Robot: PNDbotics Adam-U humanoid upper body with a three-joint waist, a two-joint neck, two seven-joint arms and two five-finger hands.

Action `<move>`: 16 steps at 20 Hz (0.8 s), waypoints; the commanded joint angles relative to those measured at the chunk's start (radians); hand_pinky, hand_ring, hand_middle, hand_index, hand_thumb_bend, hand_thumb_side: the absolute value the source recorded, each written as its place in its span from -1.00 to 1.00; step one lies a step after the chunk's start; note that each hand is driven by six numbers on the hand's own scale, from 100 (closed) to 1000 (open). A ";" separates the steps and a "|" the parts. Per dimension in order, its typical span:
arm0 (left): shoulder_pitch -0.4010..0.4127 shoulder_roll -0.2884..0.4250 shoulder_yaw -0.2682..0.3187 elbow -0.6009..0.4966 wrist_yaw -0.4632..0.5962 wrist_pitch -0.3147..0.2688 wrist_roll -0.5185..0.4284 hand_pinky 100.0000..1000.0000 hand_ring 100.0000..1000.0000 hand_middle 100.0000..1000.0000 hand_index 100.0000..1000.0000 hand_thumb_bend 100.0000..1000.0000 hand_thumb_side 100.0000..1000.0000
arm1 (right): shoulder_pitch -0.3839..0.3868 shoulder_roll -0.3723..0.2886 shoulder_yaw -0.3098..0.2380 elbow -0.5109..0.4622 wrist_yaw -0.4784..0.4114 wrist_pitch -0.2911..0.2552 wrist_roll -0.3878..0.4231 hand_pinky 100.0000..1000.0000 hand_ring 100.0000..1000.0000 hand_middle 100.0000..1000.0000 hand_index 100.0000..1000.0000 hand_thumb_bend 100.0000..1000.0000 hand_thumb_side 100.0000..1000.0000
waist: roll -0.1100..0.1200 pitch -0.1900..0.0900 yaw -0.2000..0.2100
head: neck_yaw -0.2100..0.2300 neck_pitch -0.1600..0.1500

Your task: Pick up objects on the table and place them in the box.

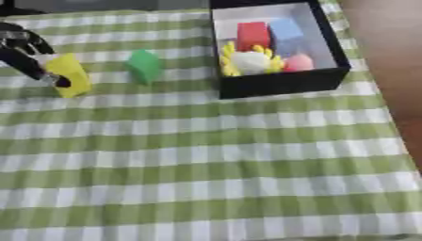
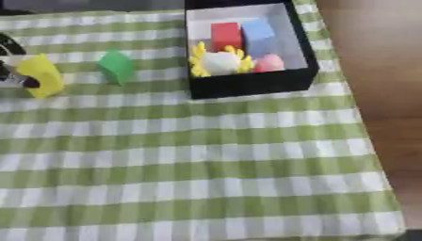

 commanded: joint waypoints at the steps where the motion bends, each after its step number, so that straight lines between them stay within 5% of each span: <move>1: -0.011 0.016 0.015 0.001 -0.001 0.003 0.037 0.78 0.83 0.70 0.74 0.20 -0.39 | -0.006 -0.017 -0.015 -0.018 0.004 0.000 -0.001 0.82 0.40 0.10 0.50 -1.00 -0.62 | -0.017 -0.016 -0.001 | 0.004 -0.010; 12: -0.003 0.001 0.016 0.023 0.069 0.008 0.098 0.64 0.63 0.52 0.63 -0.03 -0.58 | -0.002 -0.013 -0.016 -0.018 0.006 0.002 -0.001 0.82 0.40 0.10 0.50 -1.00 -0.59 | -0.025 -0.005 -0.005 | 0.007 -0.011; 15: -0.002 0.001 0.016 0.022 0.072 0.013 0.103 0.46 0.37 0.24 0.38 -0.52 -1.00 | 0.000 -0.012 -0.016 -0.018 0.006 0.002 0.000 0.82 0.40 0.10 0.50 -1.00 -0.59 | -0.026 -0.004 -0.004 | 0.007 -0.010; 16: -0.003 0.002 0.017 0.018 0.072 0.021 0.110 0.41 0.29 0.15 0.30 -0.63 -1.00 | 0.000 -0.012 -0.016 -0.018 0.006 0.002 -0.001 0.82 0.40 0.10 0.50 -1.00 -0.58 | -0.026 -0.005 -0.004 | 0.006 -0.009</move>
